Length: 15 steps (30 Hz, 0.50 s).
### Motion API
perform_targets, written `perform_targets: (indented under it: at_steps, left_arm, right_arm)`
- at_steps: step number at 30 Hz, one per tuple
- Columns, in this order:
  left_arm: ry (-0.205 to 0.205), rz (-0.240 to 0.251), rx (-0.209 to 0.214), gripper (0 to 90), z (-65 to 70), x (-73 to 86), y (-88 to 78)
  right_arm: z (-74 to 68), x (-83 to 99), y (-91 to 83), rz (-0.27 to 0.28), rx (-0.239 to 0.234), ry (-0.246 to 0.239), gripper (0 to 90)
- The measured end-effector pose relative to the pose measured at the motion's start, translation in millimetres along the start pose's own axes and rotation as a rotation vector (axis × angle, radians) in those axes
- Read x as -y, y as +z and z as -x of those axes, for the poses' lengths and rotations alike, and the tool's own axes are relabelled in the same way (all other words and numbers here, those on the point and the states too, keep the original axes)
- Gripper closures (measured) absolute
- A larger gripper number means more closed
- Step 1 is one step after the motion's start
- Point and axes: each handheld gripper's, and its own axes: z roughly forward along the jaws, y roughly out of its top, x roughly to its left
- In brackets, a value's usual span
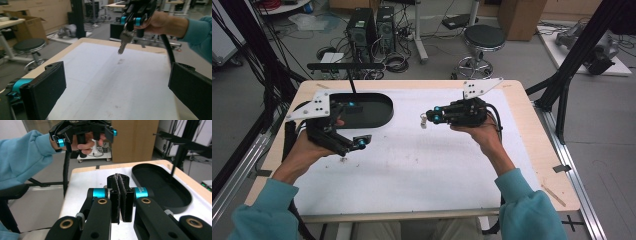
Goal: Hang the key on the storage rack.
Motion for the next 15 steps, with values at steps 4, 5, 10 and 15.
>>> perform_targets:
  at_steps: [4,5,10,15]
  left_arm:
    - [0.003,-0.024,0.041,1.8,-0.8,-3.6,16.2]
    - [0.007,-0.031,0.051,1.8,-1.2,-4.7,19.7]
    - [0.011,-0.054,0.098,3.5,-1.9,-8.3,37.0]
    - [0.024,-0.081,0.14,10.4,-0.8,-11.1,50.9]
  right_arm:
    - [-4.3,3.8,11.6,-0.004,-0.025,0.006,88.7]
    - [-5.6,5.3,15.2,-0.008,-0.032,0.005,88.7]
    - [-7.7,7.4,20.2,-0.008,-0.043,0.009,88.7]
    - [-8.9,10.0,26.3,-0.016,-0.063,0.01,88.7]
